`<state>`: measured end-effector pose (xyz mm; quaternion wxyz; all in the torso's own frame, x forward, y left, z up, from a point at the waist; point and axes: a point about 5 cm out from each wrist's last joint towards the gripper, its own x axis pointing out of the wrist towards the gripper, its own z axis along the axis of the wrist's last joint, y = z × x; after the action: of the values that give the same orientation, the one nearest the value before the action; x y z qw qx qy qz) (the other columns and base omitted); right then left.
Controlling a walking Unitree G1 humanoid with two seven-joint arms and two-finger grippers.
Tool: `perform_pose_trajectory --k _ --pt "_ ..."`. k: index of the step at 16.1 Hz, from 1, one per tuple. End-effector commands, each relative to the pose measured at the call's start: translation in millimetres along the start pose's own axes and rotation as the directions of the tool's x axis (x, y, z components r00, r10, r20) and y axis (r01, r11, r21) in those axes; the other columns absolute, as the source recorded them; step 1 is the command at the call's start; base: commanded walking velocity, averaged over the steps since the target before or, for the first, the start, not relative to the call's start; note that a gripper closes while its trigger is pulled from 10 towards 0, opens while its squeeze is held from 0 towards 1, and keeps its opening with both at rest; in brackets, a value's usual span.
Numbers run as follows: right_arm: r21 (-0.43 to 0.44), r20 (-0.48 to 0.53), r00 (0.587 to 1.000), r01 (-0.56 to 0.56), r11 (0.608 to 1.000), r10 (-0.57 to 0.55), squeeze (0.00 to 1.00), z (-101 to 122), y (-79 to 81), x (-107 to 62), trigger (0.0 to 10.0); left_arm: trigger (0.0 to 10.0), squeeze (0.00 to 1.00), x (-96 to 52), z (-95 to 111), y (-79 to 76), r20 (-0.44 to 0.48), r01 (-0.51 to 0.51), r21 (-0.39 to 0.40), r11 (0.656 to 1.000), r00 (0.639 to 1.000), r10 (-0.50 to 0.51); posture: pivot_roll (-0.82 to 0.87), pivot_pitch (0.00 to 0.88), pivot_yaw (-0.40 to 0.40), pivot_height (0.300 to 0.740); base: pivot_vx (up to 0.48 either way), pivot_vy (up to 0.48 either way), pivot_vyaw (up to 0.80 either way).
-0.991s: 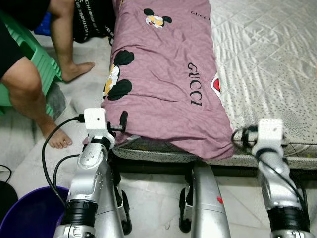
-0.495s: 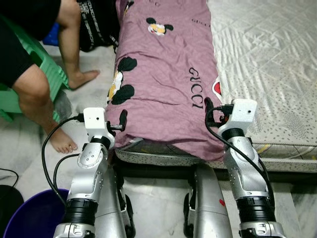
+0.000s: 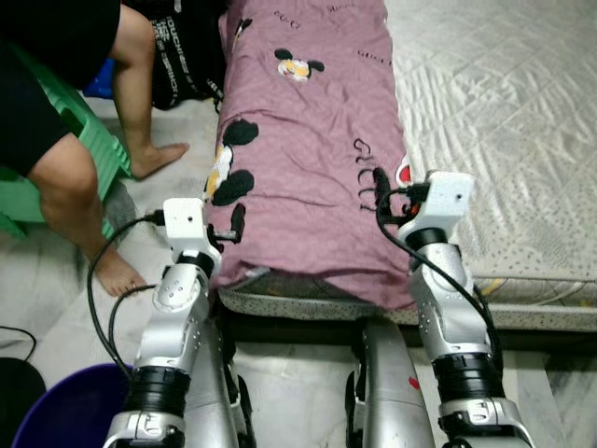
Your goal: Clean up the room
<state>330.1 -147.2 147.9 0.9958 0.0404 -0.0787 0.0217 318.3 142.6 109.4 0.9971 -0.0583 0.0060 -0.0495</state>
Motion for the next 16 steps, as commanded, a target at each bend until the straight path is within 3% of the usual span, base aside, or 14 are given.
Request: perform_pose_trajectory --k 1,8,16 --pt "0.000 0.015 1.000 -0.013 1.000 0.013 0.00 2.3 2.9 2.4 10.0 10.0 0.00 -0.5 -1.2 0.7 -0.001 0.001 0.008 1.000 1.000 -0.001 -0.03 0.128 0.022 0.663 0.000 0.000 0.00" --pt "-0.020 0.017 1.000 0.007 1.000 -0.006 0.00 0.9 -1.3 5.2 10.0 10.0 0.00 2.0 -0.9 -0.8 0.003 0.002 -0.003 1.000 1.000 -0.002 -0.03 0.123 0.026 0.740 0.000 0.000 0.00" --pt "-0.031 -0.013 0.999 0.033 0.999 -0.033 0.00 -7.0 -4.6 2.1 10.0 10.0 0.00 1.7 -0.4 0.8 0.016 -0.015 0.014 1.000 1.000 0.015 -0.03 0.124 0.027 0.740 0.000 0.000 0.00"
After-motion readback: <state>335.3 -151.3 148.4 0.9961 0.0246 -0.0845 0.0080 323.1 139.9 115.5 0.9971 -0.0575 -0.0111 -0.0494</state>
